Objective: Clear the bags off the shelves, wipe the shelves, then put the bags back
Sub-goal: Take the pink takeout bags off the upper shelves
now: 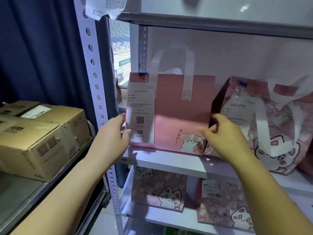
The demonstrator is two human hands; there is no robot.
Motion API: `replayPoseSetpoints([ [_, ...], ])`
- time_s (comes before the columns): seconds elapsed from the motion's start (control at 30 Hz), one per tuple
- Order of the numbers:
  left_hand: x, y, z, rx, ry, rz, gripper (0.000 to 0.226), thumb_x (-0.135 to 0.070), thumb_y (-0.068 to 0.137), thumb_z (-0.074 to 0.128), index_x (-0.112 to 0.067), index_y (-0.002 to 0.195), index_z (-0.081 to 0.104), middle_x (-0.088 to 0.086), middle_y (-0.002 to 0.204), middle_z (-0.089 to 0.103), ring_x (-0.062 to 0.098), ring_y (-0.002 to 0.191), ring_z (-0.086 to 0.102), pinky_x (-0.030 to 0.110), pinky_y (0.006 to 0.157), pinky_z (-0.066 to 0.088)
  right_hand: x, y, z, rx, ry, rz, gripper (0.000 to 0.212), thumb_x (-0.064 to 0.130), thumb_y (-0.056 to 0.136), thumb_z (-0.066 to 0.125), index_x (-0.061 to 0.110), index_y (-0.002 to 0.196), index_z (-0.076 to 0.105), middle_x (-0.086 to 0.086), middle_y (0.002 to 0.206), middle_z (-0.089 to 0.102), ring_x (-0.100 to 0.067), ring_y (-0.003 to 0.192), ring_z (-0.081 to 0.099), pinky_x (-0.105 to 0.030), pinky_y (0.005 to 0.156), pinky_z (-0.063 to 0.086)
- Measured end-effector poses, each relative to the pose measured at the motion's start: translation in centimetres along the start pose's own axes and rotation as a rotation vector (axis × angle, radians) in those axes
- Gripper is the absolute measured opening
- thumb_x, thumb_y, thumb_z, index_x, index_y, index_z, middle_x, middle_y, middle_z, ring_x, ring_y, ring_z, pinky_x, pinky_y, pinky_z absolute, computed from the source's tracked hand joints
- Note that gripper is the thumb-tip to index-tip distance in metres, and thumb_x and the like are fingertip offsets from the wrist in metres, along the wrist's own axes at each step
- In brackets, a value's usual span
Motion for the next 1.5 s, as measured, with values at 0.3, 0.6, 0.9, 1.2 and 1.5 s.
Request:
replayPoseSetpoints([
  [0.3, -4.1, -0.4, -1.4, -0.009, -0.073, 0.174, 0.027, -0.028, 0.087, 0.061, -0.022, 0.113, 0.059, -0.009, 0.106, 0.063, 0.007, 0.088, 0.059, 0.02, 0.074, 0.043, -0.7, -5.0, -3.9, -0.173, 0.093, -0.038, 0.033, 0.043, 0.084, 0.06, 0.026, 0.113, 0.058, 0.013, 0.077, 0.061, -0.007, 0.068, 0.059, -0.033, 0.065, 0.05],
  [0.6, -10.4, -1.8, 5.4, 0.148, -0.169, 0.315, 0.022, -0.025, 0.086, 0.063, -0.019, 0.107, 0.064, -0.008, 0.099, 0.065, 0.003, 0.078, 0.058, 0.014, 0.068, 0.043, -8.2, -9.0, -8.5, -0.232, -0.014, 0.142, 0.031, 0.038, 0.084, 0.061, 0.027, 0.113, 0.059, 0.018, 0.078, 0.058, 0.002, 0.073, 0.054, -0.025, 0.06, 0.043],
  [0.9, -15.5, -1.2, 10.9, 0.14, -0.139, 0.331, 0.035, -0.028, 0.086, 0.061, -0.018, 0.12, 0.058, -0.001, 0.112, 0.062, 0.013, 0.085, 0.059, 0.033, 0.078, 0.05, -16.3, -8.3, -13.9, -0.348, -0.047, 0.201, 0.028, 0.03, 0.085, 0.063, 0.018, 0.109, 0.058, 0.004, 0.087, 0.063, -0.015, 0.075, 0.058, -0.031, 0.066, 0.044],
  [1.2, -17.5, -0.6, 13.6, -0.004, -0.069, 0.267, 0.036, -0.026, 0.087, 0.061, -0.012, 0.121, 0.059, 0.006, 0.1, 0.06, 0.02, 0.08, 0.056, 0.033, 0.074, 0.047, -20.5, -5.4, -14.3, -0.244, -0.165, 0.184, 0.048, 0.037, 0.085, 0.061, 0.017, 0.126, 0.049, 0.001, 0.1, 0.059, -0.021, 0.086, 0.056, -0.034, 0.074, 0.045],
  [1.5, -17.7, -1.2, 13.9, -0.084, -0.075, 0.227, 0.017, -0.014, 0.084, 0.063, -0.018, 0.101, 0.068, -0.007, 0.085, 0.06, 0.013, 0.074, 0.055, 0.027, 0.07, 0.041, -20.3, -3.9, -13.8, -0.196, -0.077, 0.049, 0.02, 0.029, 0.086, 0.061, 0.02, 0.103, 0.057, 0.004, 0.086, 0.062, -0.008, 0.071, 0.055, -0.019, 0.056, 0.038],
])
Point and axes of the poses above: each hand's wrist, its own y-axis towards the middle knuckle, its own z-axis out of the palm, x = y × z, the point moved 9 cm from there along y, towards the middle knuckle
